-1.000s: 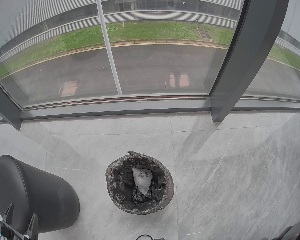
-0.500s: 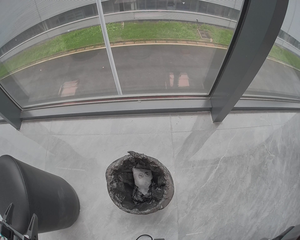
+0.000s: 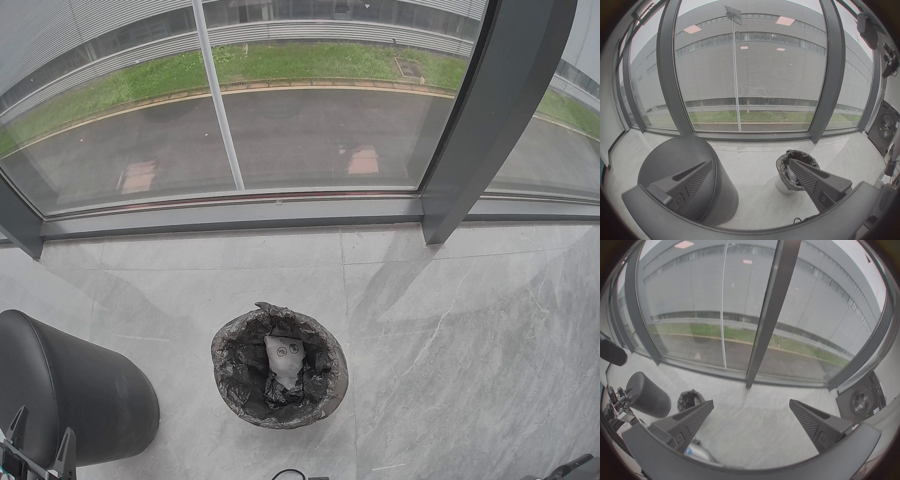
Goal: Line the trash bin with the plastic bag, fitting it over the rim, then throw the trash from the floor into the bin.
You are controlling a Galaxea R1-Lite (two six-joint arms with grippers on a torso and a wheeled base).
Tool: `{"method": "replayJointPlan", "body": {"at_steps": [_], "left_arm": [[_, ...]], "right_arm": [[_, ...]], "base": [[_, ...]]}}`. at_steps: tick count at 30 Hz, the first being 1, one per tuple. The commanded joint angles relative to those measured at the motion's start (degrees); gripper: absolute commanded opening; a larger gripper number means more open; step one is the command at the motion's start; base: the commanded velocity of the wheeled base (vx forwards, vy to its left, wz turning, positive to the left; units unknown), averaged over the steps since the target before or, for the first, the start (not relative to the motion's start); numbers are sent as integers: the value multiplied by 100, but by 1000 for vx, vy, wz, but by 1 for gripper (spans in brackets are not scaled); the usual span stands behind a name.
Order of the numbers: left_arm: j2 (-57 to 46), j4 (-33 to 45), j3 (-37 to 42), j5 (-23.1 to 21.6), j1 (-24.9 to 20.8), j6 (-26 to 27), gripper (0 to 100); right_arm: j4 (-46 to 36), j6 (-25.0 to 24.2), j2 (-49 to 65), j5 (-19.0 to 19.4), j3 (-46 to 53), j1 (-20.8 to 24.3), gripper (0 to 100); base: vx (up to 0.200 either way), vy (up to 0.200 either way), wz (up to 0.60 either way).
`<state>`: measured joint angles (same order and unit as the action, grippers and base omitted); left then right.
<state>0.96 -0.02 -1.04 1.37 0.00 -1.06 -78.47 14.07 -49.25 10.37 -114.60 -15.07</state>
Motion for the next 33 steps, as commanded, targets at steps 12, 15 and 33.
{"method": "replayJointPlan", "body": {"at_steps": [12,15,33], "left_arm": [[-88,-6,104,4,0,1,100],[-88,-6,104,-5,0,9,100],[-88,2,104,4,0,9,100]], "right_arm": [[3830,17,2262,624,2742,-471,100],[4200,17,2279,624,3207,-444,100],[4270,8,3220,263,4974,830,100]], "base": [[0,0,0],[0,0,0],[0,0,0]]}}
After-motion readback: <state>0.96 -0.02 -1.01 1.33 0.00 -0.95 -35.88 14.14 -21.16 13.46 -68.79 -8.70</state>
